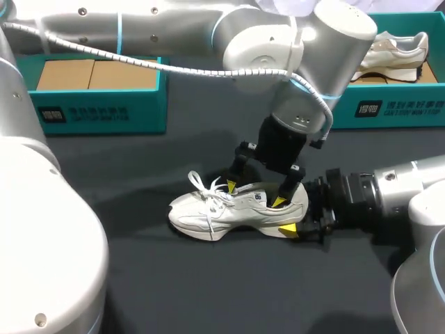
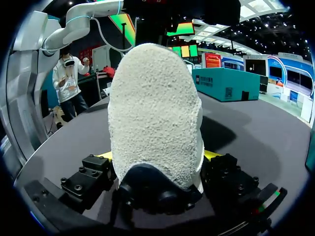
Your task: Take the shoe out of the shoebox, open the shoe tongue, remove and reinsert the insole, then place the shoe into the shoebox
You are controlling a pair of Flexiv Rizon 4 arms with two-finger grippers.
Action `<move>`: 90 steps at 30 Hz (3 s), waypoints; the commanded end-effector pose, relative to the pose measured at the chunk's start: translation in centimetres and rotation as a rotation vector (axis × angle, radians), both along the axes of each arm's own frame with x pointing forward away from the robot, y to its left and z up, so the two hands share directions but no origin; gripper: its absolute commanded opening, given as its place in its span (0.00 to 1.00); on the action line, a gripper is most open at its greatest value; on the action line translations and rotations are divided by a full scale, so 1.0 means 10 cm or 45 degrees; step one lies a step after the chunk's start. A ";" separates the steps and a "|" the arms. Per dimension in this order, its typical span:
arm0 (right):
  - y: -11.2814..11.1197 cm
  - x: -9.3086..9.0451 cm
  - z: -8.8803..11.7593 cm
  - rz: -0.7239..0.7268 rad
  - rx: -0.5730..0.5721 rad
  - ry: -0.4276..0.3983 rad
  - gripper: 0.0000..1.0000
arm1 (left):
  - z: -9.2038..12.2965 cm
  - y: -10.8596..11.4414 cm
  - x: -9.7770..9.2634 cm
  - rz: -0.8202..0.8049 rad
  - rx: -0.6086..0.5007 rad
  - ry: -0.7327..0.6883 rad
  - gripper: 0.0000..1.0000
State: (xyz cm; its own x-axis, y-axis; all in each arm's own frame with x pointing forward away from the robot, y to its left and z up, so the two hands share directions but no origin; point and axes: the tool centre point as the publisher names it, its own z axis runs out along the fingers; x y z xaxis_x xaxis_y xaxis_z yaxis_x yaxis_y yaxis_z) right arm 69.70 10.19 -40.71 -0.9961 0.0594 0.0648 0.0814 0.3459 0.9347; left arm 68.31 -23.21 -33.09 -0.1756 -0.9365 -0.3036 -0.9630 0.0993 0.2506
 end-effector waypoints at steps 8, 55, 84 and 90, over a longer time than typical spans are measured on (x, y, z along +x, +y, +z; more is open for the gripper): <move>0.01 -0.01 0.00 0.000 -0.005 0.001 0.00 | -0.15 0.04 0.04 0.020 0.093 0.047 1.00; 0.01 -0.01 0.00 0.000 -0.005 0.001 0.00 | 0.23 0.33 -0.07 0.032 0.103 -0.045 0.04; 0.01 -0.01 0.00 0.000 -0.005 0.001 0.00 | 0.33 1.21 -0.11 0.305 -0.443 -0.168 0.00; 0.01 -0.01 0.00 0.000 -0.005 0.001 0.00 | 0.23 1.25 -0.10 0.326 -0.441 -0.148 0.00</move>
